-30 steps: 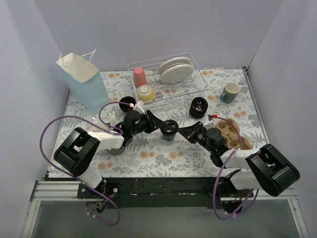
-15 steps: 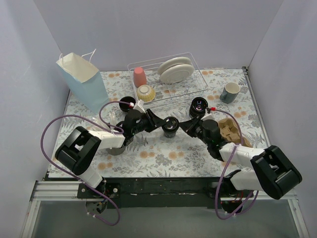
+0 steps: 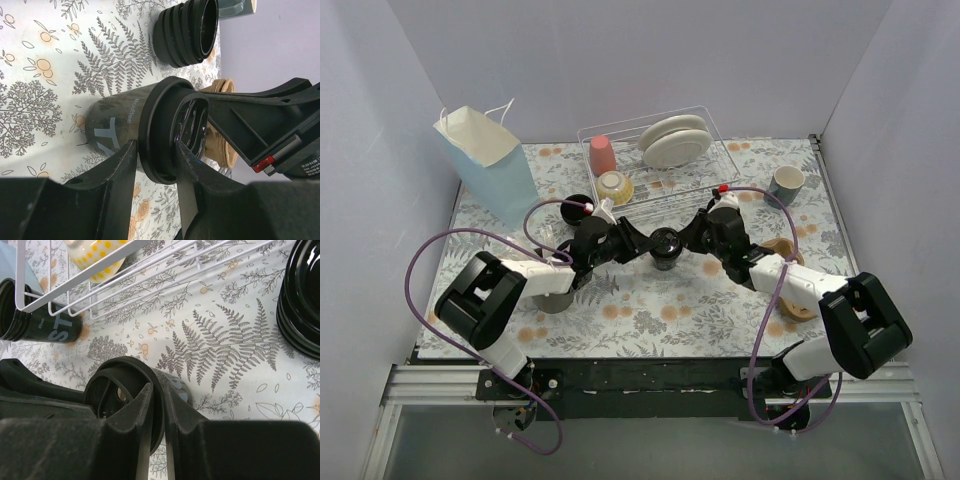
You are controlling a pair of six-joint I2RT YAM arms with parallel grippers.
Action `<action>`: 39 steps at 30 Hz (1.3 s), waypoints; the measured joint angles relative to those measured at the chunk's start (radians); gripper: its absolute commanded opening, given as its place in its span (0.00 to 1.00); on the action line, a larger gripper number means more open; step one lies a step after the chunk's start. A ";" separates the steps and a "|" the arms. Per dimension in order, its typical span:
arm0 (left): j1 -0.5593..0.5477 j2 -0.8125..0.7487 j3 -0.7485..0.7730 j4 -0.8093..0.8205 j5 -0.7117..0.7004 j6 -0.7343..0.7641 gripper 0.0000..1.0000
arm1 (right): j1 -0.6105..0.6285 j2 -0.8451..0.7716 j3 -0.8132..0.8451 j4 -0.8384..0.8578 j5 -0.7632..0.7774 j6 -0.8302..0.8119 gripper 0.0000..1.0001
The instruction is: Pack the takeout coffee
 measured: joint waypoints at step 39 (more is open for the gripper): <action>0.000 0.029 0.100 -0.091 -0.019 0.193 0.33 | 0.068 -0.125 0.052 -0.312 0.012 -0.065 0.32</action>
